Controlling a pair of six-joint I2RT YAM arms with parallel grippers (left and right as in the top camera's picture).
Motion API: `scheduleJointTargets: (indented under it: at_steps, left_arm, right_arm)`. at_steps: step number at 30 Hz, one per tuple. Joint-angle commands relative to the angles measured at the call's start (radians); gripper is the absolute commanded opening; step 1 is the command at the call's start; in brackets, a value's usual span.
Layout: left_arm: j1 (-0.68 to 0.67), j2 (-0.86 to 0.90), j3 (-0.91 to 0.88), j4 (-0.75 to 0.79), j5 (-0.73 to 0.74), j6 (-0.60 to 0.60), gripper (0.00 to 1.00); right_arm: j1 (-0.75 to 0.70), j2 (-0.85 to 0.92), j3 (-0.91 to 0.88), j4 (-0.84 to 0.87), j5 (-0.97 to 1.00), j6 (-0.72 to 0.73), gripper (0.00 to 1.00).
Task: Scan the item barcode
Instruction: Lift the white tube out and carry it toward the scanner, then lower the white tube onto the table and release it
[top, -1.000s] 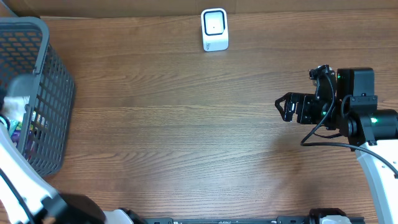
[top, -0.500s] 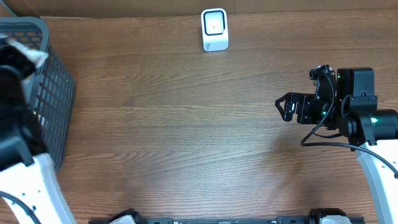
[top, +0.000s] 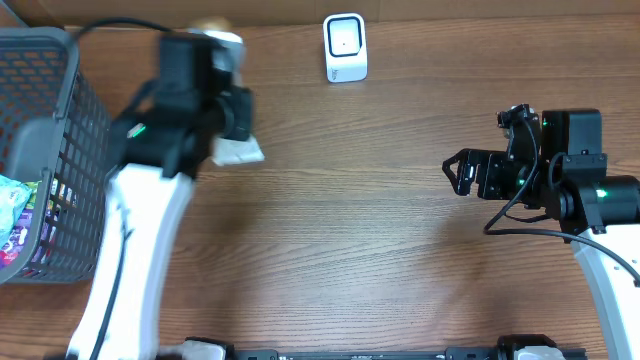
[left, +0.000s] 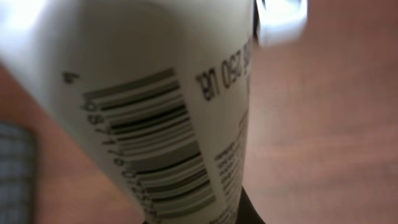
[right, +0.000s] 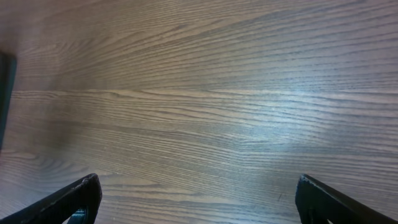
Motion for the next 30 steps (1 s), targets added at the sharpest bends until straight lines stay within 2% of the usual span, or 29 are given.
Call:
scheduleJointTargets:
  at_steps: [1, 5, 9, 17, 30]
  left_arm:
    - [-0.053, 0.126, 0.023, -0.058, 0.086, -0.134, 0.04]
    - [-0.083, 0.278, 0.023, -0.108, 0.259, -0.169, 0.04]
    - [-0.107, 0.405, 0.023, -0.121, 0.325, -0.193, 0.04]
    - [-0.142, 0.547, 0.021, -0.101, 0.328, -0.221, 0.04]
    - [-0.162, 0.552, 0.020, -0.050, 0.239, -0.255, 0.04]
  right_arm:
    - [0.004, 0.000, 0.020, 0.002, 0.002, -0.005, 1.00]
    - [0.004, 0.000, 0.020, 0.002, 0.002, -0.005, 1.00]
    - [0.004, 0.000, 0.020, 0.002, 0.002, -0.005, 1.00]
    - [0.004, 0.000, 0.020, 0.002, 0.001, 0.000, 1.00]
    - [0.004, 0.000, 0.020, -0.012, 0.001, -0.001, 1.00]
